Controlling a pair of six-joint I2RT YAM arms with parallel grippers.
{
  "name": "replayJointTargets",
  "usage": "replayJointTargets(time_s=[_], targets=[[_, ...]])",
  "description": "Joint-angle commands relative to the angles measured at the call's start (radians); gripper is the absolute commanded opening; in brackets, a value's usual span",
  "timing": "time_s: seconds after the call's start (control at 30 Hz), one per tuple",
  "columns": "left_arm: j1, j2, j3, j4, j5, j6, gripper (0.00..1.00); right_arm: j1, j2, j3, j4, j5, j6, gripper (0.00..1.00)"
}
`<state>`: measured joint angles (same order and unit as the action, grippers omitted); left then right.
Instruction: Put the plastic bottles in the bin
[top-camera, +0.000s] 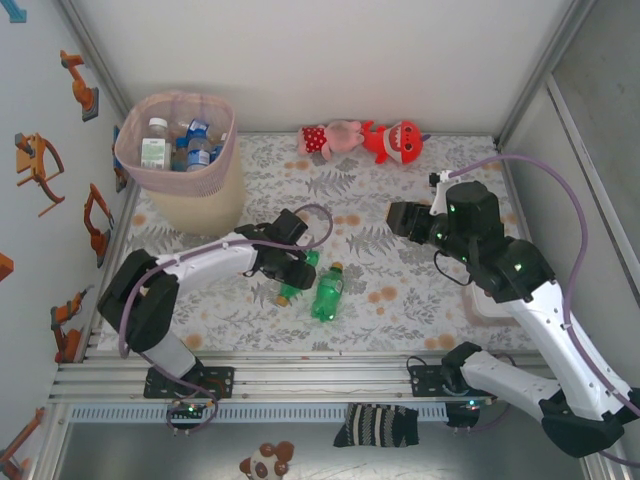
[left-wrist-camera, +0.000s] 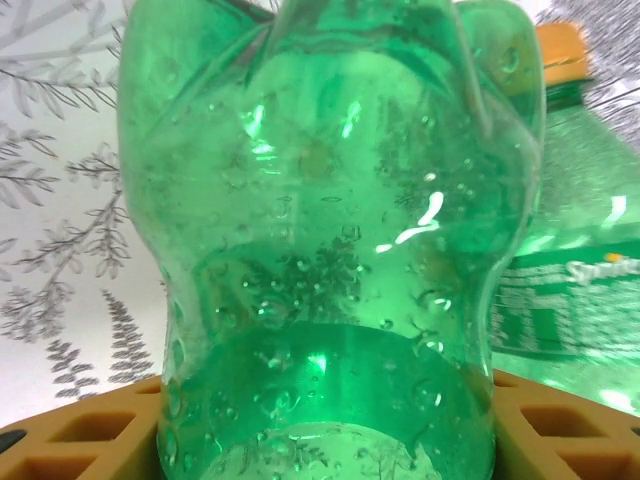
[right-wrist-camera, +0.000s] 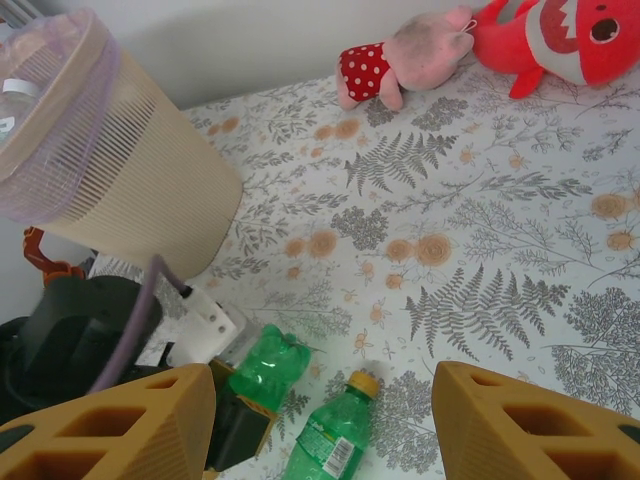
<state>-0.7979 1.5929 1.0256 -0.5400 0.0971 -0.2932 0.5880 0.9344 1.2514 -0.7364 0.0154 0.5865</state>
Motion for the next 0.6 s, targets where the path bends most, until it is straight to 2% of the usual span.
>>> replayJointTargets(time_s=[0.0,0.27,0.57], targets=[[0.022,-0.089,0.028,-0.040,-0.012,-0.009,0.59,0.002,-0.014,-0.001,0.003,0.006,-0.002,0.58],[0.117,-0.280,0.098,-0.061,0.042,0.050,0.56,0.002,0.000,0.009,-0.002,0.004,-0.020,0.59],[0.311,-0.354,0.304,-0.117,0.152,0.143,0.55,0.003,0.038,0.056,-0.002,0.010,-0.053,0.59]])
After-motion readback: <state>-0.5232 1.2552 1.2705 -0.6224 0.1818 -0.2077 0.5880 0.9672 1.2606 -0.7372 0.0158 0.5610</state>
